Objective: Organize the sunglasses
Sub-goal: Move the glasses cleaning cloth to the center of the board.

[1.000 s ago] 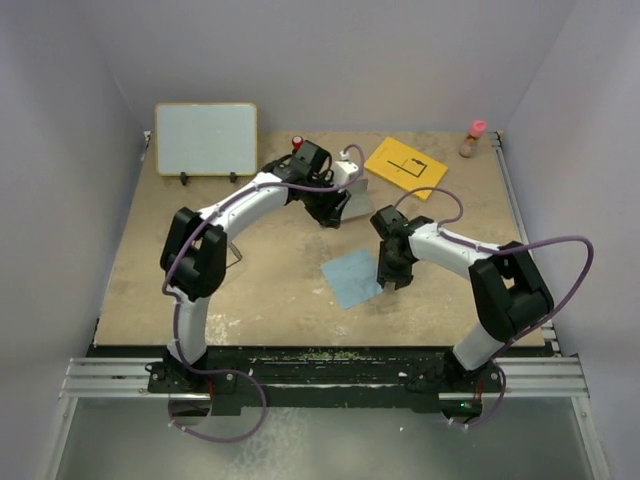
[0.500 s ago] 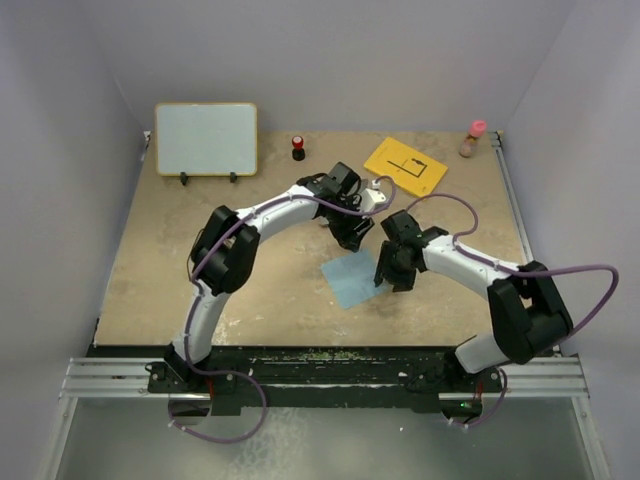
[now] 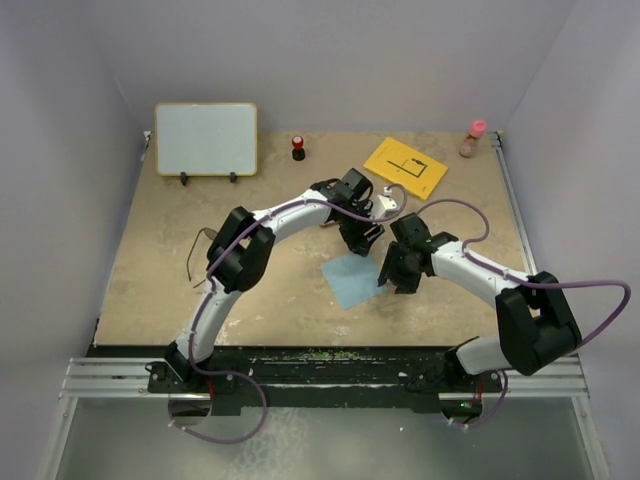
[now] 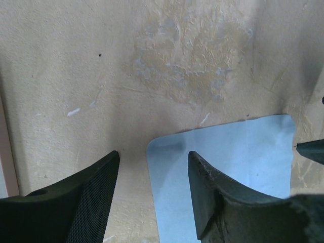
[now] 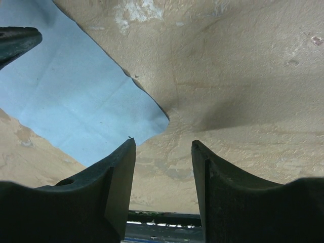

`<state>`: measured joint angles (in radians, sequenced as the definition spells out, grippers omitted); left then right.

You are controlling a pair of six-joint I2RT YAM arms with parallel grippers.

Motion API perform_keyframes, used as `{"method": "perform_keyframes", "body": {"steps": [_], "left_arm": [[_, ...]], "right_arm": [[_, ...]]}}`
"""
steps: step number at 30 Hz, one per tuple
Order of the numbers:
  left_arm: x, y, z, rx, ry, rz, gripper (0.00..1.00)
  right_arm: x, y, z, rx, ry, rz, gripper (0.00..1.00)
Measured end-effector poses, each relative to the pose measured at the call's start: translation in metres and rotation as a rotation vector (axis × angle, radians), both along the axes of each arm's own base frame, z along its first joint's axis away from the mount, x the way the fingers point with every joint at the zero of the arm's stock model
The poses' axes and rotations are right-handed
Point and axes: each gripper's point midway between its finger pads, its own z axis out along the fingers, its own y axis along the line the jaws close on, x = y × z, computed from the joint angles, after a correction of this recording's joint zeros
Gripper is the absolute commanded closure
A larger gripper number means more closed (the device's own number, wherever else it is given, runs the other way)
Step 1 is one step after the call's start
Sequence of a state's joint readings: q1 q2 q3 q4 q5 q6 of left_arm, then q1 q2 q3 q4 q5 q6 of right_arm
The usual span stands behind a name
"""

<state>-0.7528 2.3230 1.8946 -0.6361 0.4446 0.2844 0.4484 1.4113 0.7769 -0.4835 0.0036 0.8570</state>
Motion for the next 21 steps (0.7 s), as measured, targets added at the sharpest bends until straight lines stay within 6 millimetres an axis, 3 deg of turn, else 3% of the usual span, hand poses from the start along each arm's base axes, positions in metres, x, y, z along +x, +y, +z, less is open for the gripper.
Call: {"method": "perform_keyframes", "body": {"steps": [11,21], "left_arm": [[-0.007,-0.014,-0.003,0.010,-0.041,-0.021,0.39],[-0.004,-0.012,-0.008,0.062,-0.115,0.037,0.41]], "right_arm": [[0.001,-0.002,-0.003,0.007,0.000,-0.014,0.48],[-0.004,-0.007,-0.009,0.000,0.020,-0.029,0.48]]}}
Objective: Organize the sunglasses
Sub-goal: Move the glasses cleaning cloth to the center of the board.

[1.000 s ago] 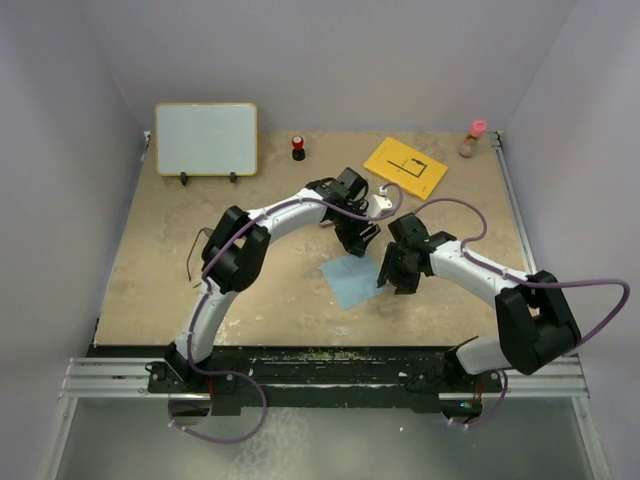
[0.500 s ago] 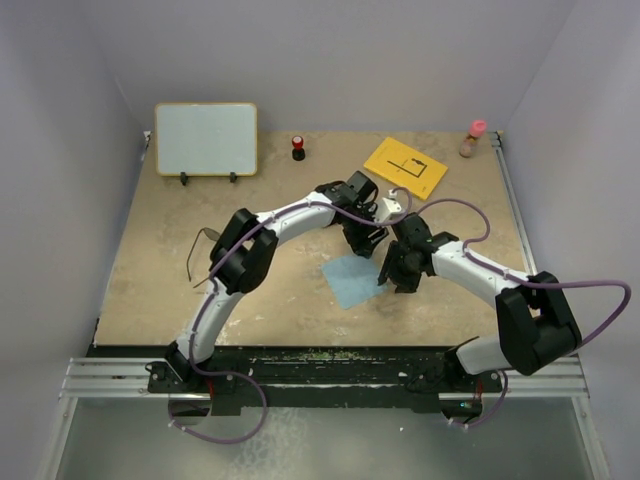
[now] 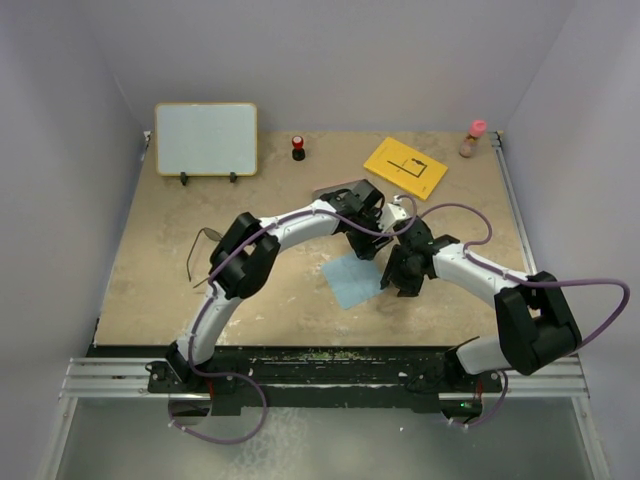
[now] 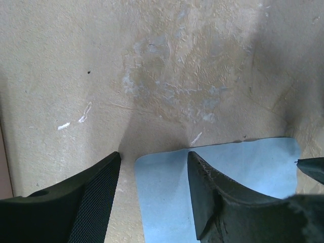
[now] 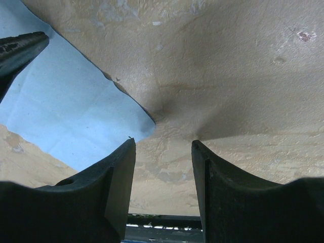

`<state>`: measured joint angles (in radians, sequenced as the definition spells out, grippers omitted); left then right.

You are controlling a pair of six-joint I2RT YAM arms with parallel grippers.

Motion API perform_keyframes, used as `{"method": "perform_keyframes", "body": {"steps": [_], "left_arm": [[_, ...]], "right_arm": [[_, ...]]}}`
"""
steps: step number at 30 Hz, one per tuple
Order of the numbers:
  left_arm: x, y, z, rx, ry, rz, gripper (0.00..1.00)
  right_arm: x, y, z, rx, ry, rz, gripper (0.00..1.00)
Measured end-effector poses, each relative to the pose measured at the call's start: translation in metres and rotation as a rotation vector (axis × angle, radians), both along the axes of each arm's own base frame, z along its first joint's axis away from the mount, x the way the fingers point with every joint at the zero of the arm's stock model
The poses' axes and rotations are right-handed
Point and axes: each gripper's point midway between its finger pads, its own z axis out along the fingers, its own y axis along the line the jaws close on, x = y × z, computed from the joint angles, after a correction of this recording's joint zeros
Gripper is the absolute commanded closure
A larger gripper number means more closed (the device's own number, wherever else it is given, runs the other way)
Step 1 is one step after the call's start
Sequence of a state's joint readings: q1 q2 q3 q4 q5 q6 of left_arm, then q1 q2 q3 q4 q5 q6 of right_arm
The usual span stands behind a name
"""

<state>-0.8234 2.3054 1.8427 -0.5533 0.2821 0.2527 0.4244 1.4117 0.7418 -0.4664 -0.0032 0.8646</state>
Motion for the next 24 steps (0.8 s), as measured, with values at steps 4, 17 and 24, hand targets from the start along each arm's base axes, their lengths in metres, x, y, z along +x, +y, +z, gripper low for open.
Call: {"method": "perform_keyframes", "body": {"steps": [4,17,24], "left_arm": [[0.0017,0.0007,-0.0008,0.010,-0.009,0.023,0.41],[-0.0022,0.0053,-0.0018,0.010,0.021,0.093,0.42],[-0.0022,0.0078,-0.0019,0.019,0.028,0.120,0.45]], "right_arm": [[0.0002,-0.0002,0.0000,0.000,0.000,-0.001,0.48],[0.0007,-0.0016,-0.0001,0.000,0.000,-0.007,0.48],[-0.0023,-0.0029,-0.0009,-0.002,0.004,-0.008,0.48]]}}
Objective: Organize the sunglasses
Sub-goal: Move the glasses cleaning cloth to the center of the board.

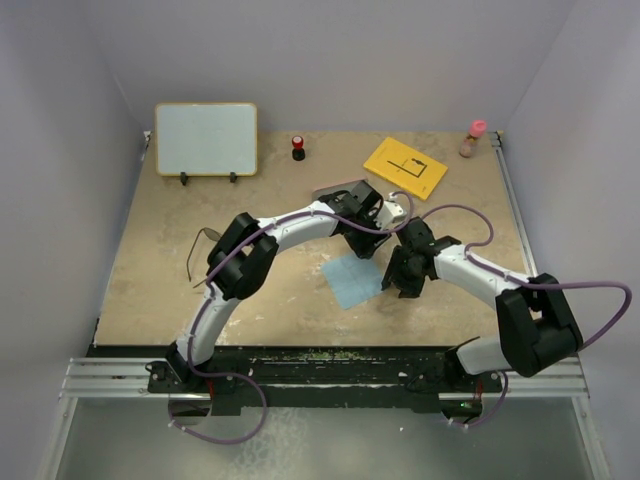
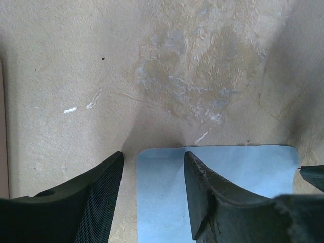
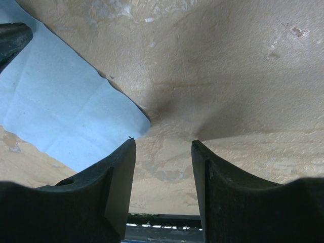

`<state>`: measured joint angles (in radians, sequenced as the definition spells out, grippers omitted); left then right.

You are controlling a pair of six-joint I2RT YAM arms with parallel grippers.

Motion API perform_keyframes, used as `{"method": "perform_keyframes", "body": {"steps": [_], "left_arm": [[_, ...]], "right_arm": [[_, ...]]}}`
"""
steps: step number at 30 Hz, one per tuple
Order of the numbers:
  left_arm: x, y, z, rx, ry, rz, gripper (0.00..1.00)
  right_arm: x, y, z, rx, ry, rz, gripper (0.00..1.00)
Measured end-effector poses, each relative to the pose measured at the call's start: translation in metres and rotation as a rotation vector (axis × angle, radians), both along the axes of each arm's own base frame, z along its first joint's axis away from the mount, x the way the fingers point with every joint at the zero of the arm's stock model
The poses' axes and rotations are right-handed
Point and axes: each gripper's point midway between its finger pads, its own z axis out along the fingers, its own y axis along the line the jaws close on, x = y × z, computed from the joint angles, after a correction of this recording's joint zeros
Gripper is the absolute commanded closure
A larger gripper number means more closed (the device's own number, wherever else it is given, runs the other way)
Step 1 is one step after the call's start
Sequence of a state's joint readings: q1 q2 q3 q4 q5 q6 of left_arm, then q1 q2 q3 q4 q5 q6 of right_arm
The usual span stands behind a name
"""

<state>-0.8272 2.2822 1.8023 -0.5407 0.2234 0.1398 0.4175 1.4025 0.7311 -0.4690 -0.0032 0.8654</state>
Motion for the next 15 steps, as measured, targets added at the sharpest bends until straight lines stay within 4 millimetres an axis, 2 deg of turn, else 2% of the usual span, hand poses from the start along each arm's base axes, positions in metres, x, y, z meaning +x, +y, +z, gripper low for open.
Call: {"method": "perform_keyframes", "body": {"steps": [5,15], "left_arm": [[-0.0046,0.0053,-0.0007,0.008,0.008,0.000,0.50],[-0.0024,0.0091,-0.0019,0.008,0.012,0.018,0.71]], "right_arm": [[0.0000,-0.0001,0.0006,0.001,-0.002,0.000,0.49],[0.0001,0.0023,0.0007,0.012,0.000,0.004,0.50]]}}
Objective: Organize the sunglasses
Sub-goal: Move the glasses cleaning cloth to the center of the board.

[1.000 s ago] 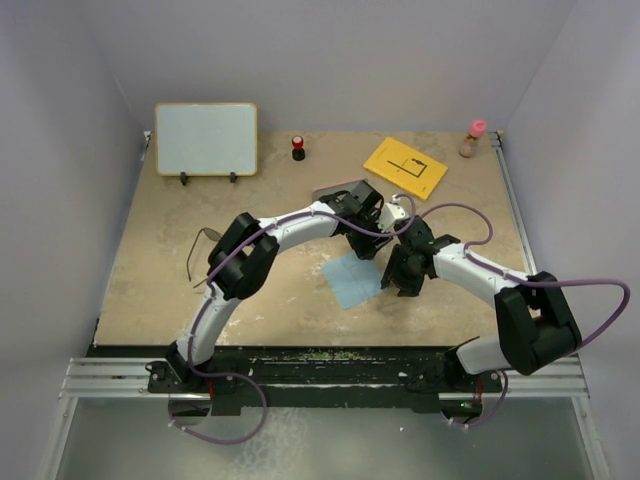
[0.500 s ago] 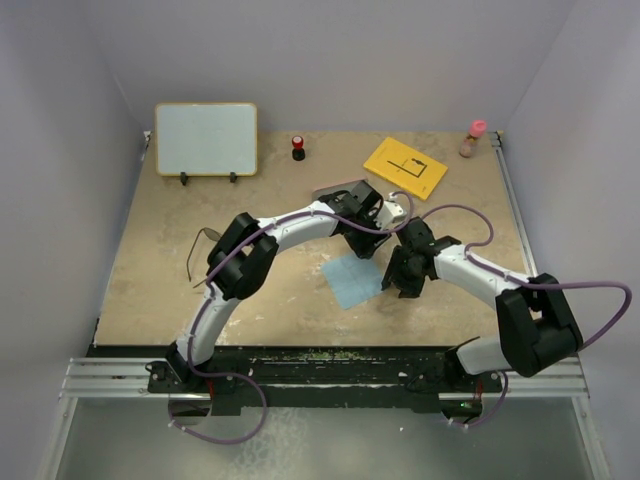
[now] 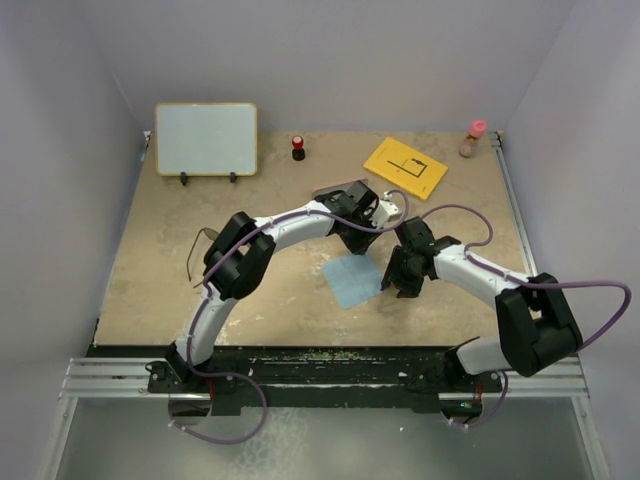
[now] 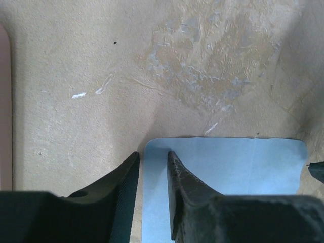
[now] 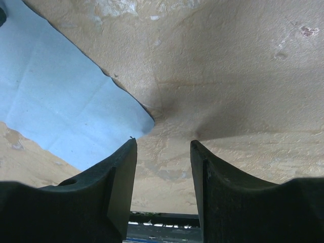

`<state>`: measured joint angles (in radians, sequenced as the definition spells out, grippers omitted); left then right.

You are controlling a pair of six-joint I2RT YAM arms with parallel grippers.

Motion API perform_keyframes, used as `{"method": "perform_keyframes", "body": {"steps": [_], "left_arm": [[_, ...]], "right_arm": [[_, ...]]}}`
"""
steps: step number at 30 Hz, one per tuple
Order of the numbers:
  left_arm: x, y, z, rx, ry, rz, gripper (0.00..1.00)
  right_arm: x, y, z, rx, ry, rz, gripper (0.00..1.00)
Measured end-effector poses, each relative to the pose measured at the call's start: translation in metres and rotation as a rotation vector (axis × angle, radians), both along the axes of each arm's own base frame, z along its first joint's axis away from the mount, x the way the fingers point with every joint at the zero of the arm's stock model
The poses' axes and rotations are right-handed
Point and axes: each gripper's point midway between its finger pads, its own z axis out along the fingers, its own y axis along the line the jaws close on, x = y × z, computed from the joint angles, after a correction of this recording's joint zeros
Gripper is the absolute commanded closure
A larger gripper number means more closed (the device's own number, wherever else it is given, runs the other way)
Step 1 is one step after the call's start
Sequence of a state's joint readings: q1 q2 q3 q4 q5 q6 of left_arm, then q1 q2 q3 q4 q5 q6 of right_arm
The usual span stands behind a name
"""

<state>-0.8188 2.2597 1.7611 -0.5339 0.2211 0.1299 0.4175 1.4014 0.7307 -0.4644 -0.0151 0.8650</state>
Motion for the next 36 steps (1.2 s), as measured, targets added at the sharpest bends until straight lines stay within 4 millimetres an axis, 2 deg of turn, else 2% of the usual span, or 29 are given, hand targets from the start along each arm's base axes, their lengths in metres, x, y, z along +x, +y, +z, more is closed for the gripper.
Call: {"method": "perform_keyframes", "body": {"steps": [3,6,10,14,15,19,22,25,27,36], "left_arm": [[0.000,0.000,0.000,-0.001,0.005,0.009,0.78],[-0.001,0.000,0.000,-0.003,0.014,0.016,0.95],[-0.004,0.000,-0.001,-0.004,0.032,0.023,0.96],[-0.004,0.001,-0.001,-0.004,0.036,0.031,0.96],[-0.004,0.001,0.000,-0.002,0.034,0.033,0.96],[-0.002,0.002,0.001,0.003,0.025,0.048,0.96],[-0.004,0.007,0.002,0.019,0.037,0.067,0.96],[-0.006,0.013,0.002,0.030,0.060,0.088,0.96],[-0.004,0.018,0.002,0.037,0.075,0.105,0.96],[0.007,0.042,0.002,0.055,0.115,0.174,0.96]], "right_arm": [[0.000,0.000,-0.001,0.002,0.004,0.002,0.50],[0.000,0.001,-0.002,0.000,0.007,0.005,0.51],[0.002,0.001,-0.004,0.001,0.004,0.006,0.55],[0.007,0.003,-0.006,-0.002,0.003,0.011,0.76],[0.008,0.004,-0.007,-0.004,0.005,0.013,0.79],[0.014,0.007,-0.008,0.000,-0.001,0.016,0.81],[0.016,0.008,-0.008,0.004,-0.005,0.017,0.76],[0.017,0.008,-0.007,0.005,-0.008,0.019,0.60],[0.019,0.010,-0.006,0.010,-0.014,0.027,0.55],[0.030,0.013,-0.005,0.004,-0.023,0.031,0.55]]}}
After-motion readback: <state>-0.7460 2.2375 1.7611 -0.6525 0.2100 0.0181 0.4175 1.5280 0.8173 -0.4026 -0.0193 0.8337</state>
